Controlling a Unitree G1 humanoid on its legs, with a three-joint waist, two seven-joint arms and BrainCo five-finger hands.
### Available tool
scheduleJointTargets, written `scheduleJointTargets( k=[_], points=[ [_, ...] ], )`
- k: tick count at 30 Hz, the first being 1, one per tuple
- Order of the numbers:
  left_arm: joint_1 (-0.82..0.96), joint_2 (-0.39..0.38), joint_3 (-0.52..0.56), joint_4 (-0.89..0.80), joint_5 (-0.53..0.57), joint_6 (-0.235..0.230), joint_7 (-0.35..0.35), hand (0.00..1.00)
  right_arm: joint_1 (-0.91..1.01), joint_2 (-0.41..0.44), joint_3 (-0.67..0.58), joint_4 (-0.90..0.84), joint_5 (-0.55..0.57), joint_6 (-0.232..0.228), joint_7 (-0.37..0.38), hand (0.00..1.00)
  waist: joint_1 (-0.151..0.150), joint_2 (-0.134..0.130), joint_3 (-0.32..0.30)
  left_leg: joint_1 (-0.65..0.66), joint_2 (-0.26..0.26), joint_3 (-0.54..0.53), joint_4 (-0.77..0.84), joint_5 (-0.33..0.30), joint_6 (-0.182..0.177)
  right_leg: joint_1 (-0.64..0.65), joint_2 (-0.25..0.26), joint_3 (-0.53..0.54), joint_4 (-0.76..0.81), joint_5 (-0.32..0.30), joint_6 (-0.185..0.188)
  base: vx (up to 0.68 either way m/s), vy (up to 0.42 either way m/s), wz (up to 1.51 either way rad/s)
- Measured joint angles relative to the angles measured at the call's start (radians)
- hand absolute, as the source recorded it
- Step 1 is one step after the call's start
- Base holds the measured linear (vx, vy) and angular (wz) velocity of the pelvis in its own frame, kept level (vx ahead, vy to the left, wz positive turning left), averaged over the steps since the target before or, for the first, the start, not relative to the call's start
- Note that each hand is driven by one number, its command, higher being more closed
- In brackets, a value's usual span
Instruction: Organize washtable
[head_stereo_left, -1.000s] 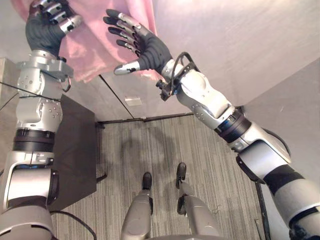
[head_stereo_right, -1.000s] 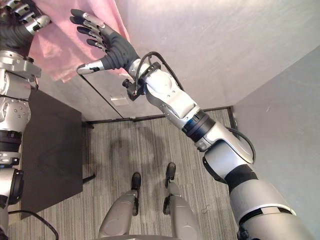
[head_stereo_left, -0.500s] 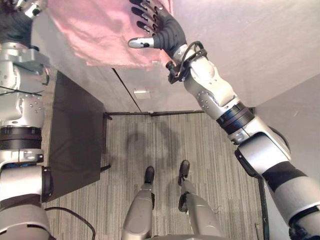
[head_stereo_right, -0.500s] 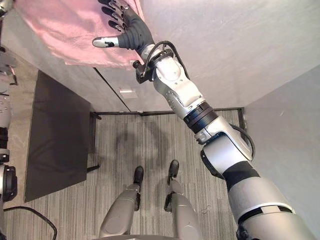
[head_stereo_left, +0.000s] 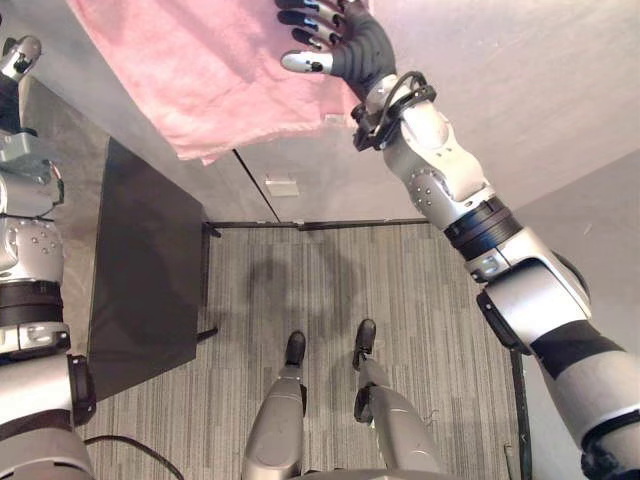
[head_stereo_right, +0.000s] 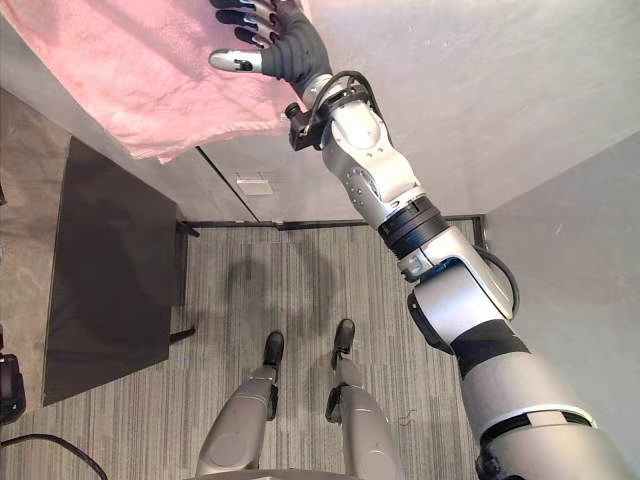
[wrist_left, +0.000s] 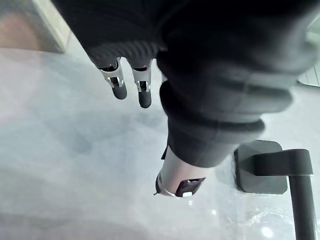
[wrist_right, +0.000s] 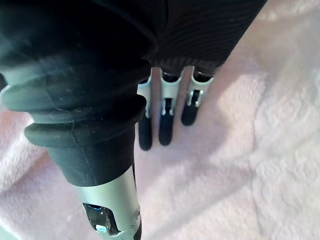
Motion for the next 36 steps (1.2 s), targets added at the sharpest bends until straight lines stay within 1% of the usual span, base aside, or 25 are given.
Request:
scheduleJointTargets(
  k=[3, 5, 7, 8, 10, 11, 13, 14, 16, 17, 19, 20, 23, 24, 25, 28, 32, 33, 35, 36],
  points=[
    [0.110, 0.000, 0.070, -0.004, 0.000, 0.000, 0.000, 0.00, 0.062, -0.063, -0.102, -0.010, 0.019, -0.005, 0.011, 0.00, -0.001, -0.001, 0.000, 0.009, 0.002, 0.014, 0.000, -0.001, -0.001, 0.006, 0.001, 0.001, -0.001, -0.003, 0.004, 0.02, 0.073, -0.07],
    [0.180, -0.001, 0.133, -0.006, 0.000, 0.000, 0.001, 0.00, 0.179, -0.093, -0.203, -0.036, 0.034, -0.020, 0.008, 0.00, 0.000, -0.002, -0.001, 0.022, 0.004, 0.016, 0.000, -0.005, -0.001, 0.017, 0.003, 0.003, 0.002, -0.006, 0.007, 0.04, 0.062, -0.05],
    [0.279, -0.006, 0.231, -0.017, 0.000, 0.000, 0.002, 0.00, 0.397, -0.107, -0.326, -0.091, 0.044, -0.032, 0.005, 0.00, 0.001, -0.004, -0.001, 0.045, 0.007, 0.021, 0.000, -0.014, -0.001, 0.037, 0.005, 0.011, -0.002, -0.018, 0.023, 0.05, 0.080, -0.13],
    [0.301, -0.007, 0.253, -0.019, 0.000, 0.001, 0.002, 0.00, 0.455, -0.105, -0.351, -0.103, 0.046, -0.032, 0.005, 0.00, 0.002, -0.005, -0.002, 0.051, 0.008, 0.025, 0.000, -0.016, 0.000, 0.041, 0.006, 0.014, -0.002, -0.026, 0.030, 0.05, 0.082, -0.14],
    [0.363, -0.012, 0.327, -0.025, 0.002, 0.001, 0.003, 0.00, 0.664, -0.092, -0.420, -0.131, 0.064, -0.028, 0.008, 0.00, 0.002, -0.007, -0.003, 0.071, 0.011, 0.041, -0.002, -0.026, 0.002, 0.056, 0.008, 0.021, -0.002, -0.039, 0.023, 0.06, 0.083, -0.15],
    [0.378, -0.012, 0.345, -0.028, 0.004, 0.001, 0.003, 0.00, 0.707, -0.082, -0.430, -0.135, 0.065, -0.027, 0.009, 0.00, 0.001, -0.008, -0.004, 0.076, 0.012, 0.043, -0.002, -0.028, 0.001, 0.060, 0.009, 0.024, -0.002, -0.040, 0.022, 0.06, 0.066, -0.15],
    [0.416, -0.012, 0.382, -0.055, 0.017, 0.007, 0.004, 0.00, 0.818, -0.054, -0.442, -0.146, 0.065, -0.012, 0.012, 0.00, -0.003, -0.012, -0.009, 0.094, 0.019, 0.045, -0.002, -0.036, -0.002, 0.075, 0.016, 0.027, -0.002, -0.047, 0.022, 0.06, 0.051, -0.12],
    [0.426, -0.012, 0.394, -0.070, 0.025, 0.007, 0.004, 0.00, 0.853, -0.042, -0.442, -0.147, 0.064, -0.001, 0.015, 0.00, -0.003, -0.016, -0.014, 0.103, 0.023, 0.046, -0.002, -0.040, -0.006, 0.083, 0.020, 0.027, -0.002, -0.051, 0.026, 0.08, 0.051, -0.10],
    [0.440, -0.010, 0.420, -0.104, 0.044, 0.008, 0.001, 0.00, 0.900, -0.021, -0.440, -0.158, 0.060, 0.032, 0.038, 0.00, -0.004, -0.033, -0.029, 0.126, 0.035, 0.054, -0.002, -0.049, -0.014, 0.104, 0.032, 0.028, -0.002, -0.060, 0.018, 0.07, 0.039, -0.07],
    [0.443, -0.008, 0.420, -0.108, 0.044, 0.008, 0.001, 0.00, 0.906, -0.020, -0.440, -0.168, 0.056, 0.038, 0.045, 0.00, -0.004, -0.037, -0.033, 0.131, 0.037, 0.055, -0.002, -0.051, -0.015, 0.108, 0.034, 0.027, -0.002, -0.063, 0.015, 0.06, 0.034, -0.04],
    [0.447, -0.008, 0.420, -0.110, 0.048, 0.011, 0.001, 0.00, 0.912, -0.019, -0.431, -0.198, 0.026, 0.051, 0.063, 0.00, -0.003, -0.046, -0.062, 0.137, 0.045, 0.058, -0.002, -0.055, -0.020, 0.113, 0.042, 0.028, -0.002, -0.067, 0.011, 0.06, 0.048, -0.04],
    [0.446, -0.008, 0.419, -0.111, 0.062, 0.011, 0.001, 0.00, 0.913, -0.019, -0.422, -0.210, 0.020, 0.052, 0.076, 0.00, -0.002, -0.047, -0.081, 0.152, 0.051, 0.060, -0.002, -0.062, -0.021, 0.126, 0.046, 0.028, -0.002, -0.072, 0.010, 0.06, 0.055, -0.05],
    [0.442, 0.000, 0.397, -0.125, 0.082, 0.011, 0.001, 0.00, 0.903, -0.019, -0.414, -0.212, 0.021, 0.052, 0.079, 0.00, -0.003, -0.042, -0.121, 0.180, 0.055, 0.067, -0.003, -0.070, -0.021, 0.150, 0.051, 0.031, -0.002, -0.076, 0.003, 0.07, 0.074, -0.07],
    [0.441, 0.002, 0.391, -0.128, 0.083, 0.011, 0.001, 0.00, 0.900, -0.019, -0.414, -0.212, 0.021, 0.052, 0.078, 0.00, -0.003, -0.041, -0.126, 0.182, 0.055, 0.067, -0.003, -0.070, -0.021, 0.151, 0.051, 0.031, -0.002, -0.077, 0.002, 0.05, 0.076, -0.04],
    [0.431, 0.015, 0.354, -0.139, 0.085, 0.011, 0.000, 0.00, 0.886, -0.019, -0.414, -0.213, 0.021, 0.052, 0.074, 0.00, -0.005, -0.038, -0.142, 0.185, 0.055, 0.068, -0.004, -0.071, -0.021, 0.154, 0.051, 0.032, -0.002, -0.077, 0.002, 0.02, 0.064, -0.01],
    [0.361, 0.019, 0.259, -0.177, 0.094, 0.012, -0.001, 0.00, 0.837, -0.018, -0.410, -0.250, 0.023, 0.052, 0.061, 0.00, -0.006, -0.028, -0.170, 0.191, 0.053, 0.069, -0.006, -0.071, -0.021, 0.160, 0.049, 0.032, -0.002, -0.077, 0.002, 0.01, 0.076, 0.00],
    [0.282, 0.015, 0.158, -0.254, 0.122, 0.012, 0.000, 0.00, 0.758, -0.014, -0.405, -0.339, 0.023, 0.044, 0.048, 0.00, -0.011, -0.015, -0.183, 0.205, 0.053, 0.068, -0.007, -0.070, -0.021, 0.173, 0.048, 0.031, -0.002, -0.076, 0.000, 0.00, 0.079, 0.00],
    [0.256, -0.001, 0.130, -0.278, 0.123, 0.011, 0.005, 0.00, 0.722, -0.003, -0.403, -0.346, 0.023, 0.038, 0.041, 0.00, -0.016, -0.009, -0.191, 0.212, 0.053, 0.068, -0.009, -0.070, -0.021, 0.179, 0.049, 0.031, -0.002, -0.076, 0.000, 0.00, 0.095, 0.02],
    [0.234, -0.042, 0.109, -0.328, 0.124, 0.009, 0.014, 0.00, 0.667, 0.004, -0.379, -0.360, 0.020, 0.024, 0.026, 0.00, -0.031, 0.000, -0.210, 0.212, 0.050, 0.067, -0.013, -0.070, -0.020, 0.180, 0.046, 0.029, -0.002, -0.076, 0.000, 0.00, 0.076, 0.03],
    [0.216, -0.072, 0.083, -0.351, 0.128, 0.007, 0.026, 0.00, 0.637, 0.011, -0.366, -0.378, 0.017, 0.015, 0.018, 0.00, -0.034, 0.007, -0.216, 0.219, 0.049, 0.067, -0.017, -0.069, -0.020, 0.185, 0.044, 0.028, -0.002, -0.074, -0.003, 0.01, 0.092, 0.00]
  ],
)
